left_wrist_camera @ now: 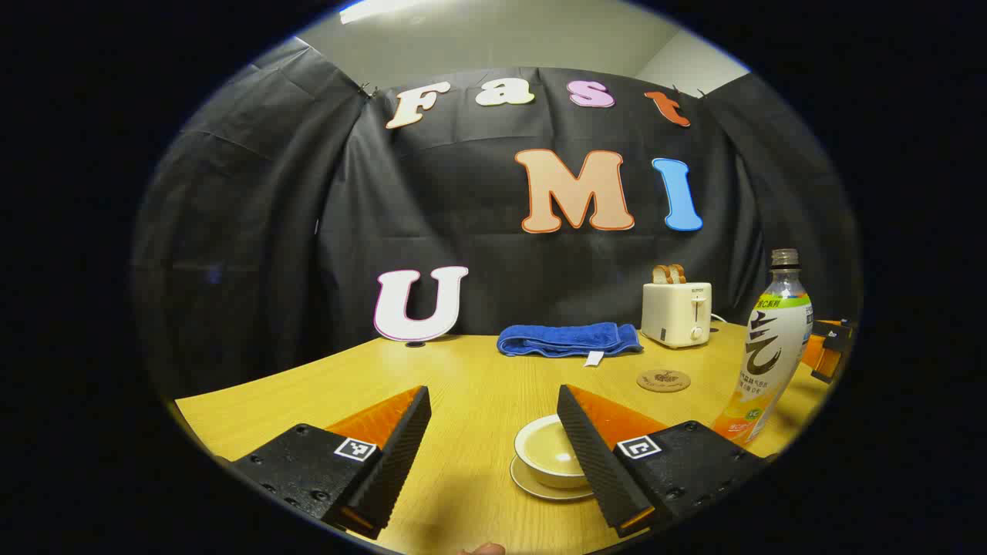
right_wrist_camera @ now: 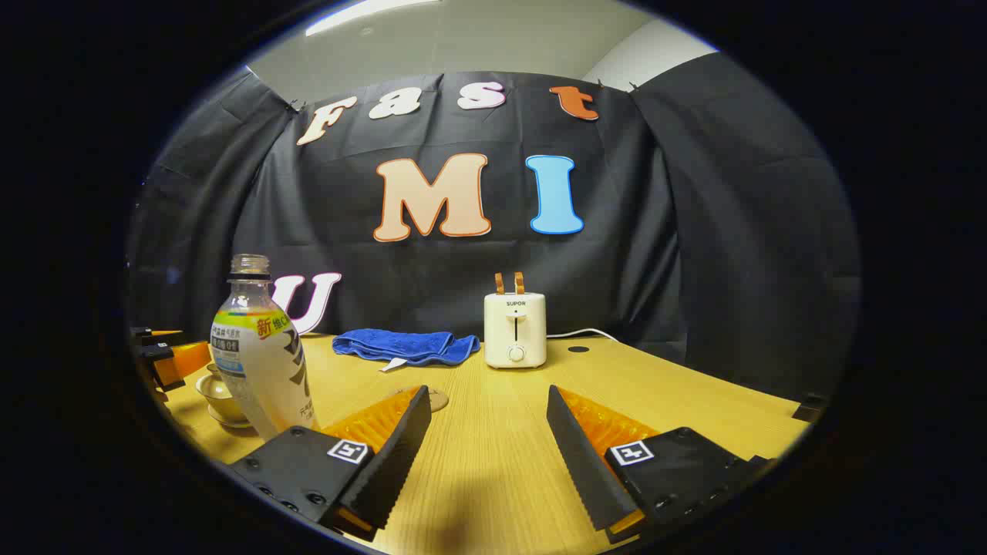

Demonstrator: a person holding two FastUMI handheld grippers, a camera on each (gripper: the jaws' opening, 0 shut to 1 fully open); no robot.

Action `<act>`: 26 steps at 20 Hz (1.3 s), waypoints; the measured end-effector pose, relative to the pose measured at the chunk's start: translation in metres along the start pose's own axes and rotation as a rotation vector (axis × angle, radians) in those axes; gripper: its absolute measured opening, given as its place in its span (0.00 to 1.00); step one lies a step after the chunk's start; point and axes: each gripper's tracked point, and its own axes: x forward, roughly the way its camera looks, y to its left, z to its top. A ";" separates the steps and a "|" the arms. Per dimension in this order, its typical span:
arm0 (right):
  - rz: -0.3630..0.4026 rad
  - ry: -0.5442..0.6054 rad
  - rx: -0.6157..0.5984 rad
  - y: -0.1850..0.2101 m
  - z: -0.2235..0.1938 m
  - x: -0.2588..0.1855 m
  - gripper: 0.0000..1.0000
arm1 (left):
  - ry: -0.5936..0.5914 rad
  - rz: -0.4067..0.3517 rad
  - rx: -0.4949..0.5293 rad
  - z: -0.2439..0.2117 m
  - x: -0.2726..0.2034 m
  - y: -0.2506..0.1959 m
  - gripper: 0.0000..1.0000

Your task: Open the teacup lid with one hand, grasp the water bottle and pour water into the teacup with the other hand; after pouring, place the water bottle on the coaster and then close the teacup lid.

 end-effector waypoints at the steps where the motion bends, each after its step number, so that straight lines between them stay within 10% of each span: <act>1: 0.007 -0.003 0.000 0.002 -0.001 0.000 0.97 | 0.000 0.000 0.000 -0.001 0.001 0.000 0.97; 26: -0.002 0.000 0.001 0.001 0.000 0.001 0.97 | -0.021 -0.069 0.020 0.011 0.006 -0.018 0.96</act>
